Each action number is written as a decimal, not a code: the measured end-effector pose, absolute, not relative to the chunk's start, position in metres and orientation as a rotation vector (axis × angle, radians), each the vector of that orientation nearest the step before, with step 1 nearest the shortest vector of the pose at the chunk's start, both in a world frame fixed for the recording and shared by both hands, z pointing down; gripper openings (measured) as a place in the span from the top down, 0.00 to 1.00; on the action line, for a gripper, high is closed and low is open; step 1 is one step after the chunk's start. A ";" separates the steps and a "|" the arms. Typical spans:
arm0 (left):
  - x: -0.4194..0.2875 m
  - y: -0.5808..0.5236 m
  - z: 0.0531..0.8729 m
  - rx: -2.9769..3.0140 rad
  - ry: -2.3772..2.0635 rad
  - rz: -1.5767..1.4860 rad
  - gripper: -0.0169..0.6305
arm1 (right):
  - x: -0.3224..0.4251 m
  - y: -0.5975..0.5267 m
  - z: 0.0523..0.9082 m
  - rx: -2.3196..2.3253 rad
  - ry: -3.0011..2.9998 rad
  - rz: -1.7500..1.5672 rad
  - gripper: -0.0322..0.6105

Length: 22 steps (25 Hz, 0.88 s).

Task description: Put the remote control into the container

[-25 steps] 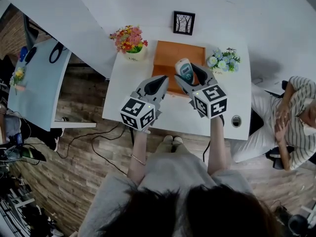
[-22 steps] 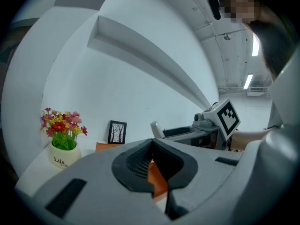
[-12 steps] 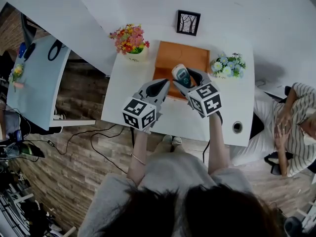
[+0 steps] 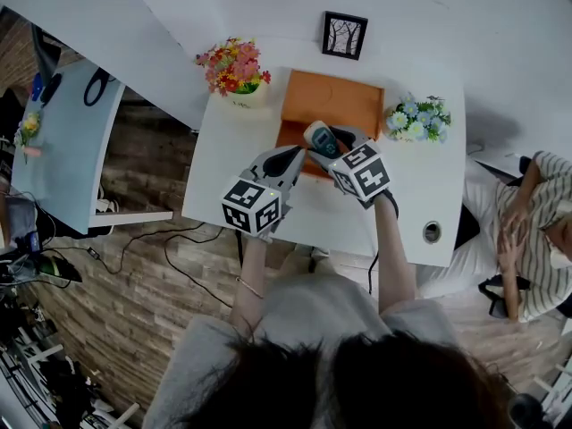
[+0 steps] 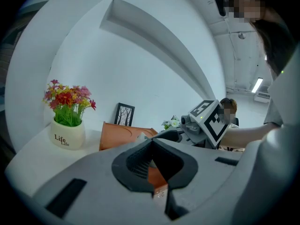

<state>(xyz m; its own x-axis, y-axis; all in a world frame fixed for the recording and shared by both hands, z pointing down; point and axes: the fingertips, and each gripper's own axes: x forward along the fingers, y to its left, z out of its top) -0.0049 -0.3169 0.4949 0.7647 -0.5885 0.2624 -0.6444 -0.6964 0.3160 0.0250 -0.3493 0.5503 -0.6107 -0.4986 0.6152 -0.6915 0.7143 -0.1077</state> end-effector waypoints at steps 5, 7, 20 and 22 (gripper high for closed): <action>-0.004 -0.317 0.506 2.545 -0.929 0.215 0.97 | 0.021 -0.349 0.572 0.836 -2.294 0.484 0.51; -0.005 -0.316 0.510 2.534 -0.928 0.220 0.97 | 0.020 -0.349 0.579 0.811 -2.275 0.495 0.51; -0.012 -0.314 0.520 2.496 -0.935 0.226 0.97 | 0.010 -0.347 0.620 0.693 -2.124 0.511 0.51; -0.013 -0.313 0.521 2.495 -0.937 0.222 0.97 | 0.010 -0.347 0.625 0.681 -2.101 0.501 0.51</action>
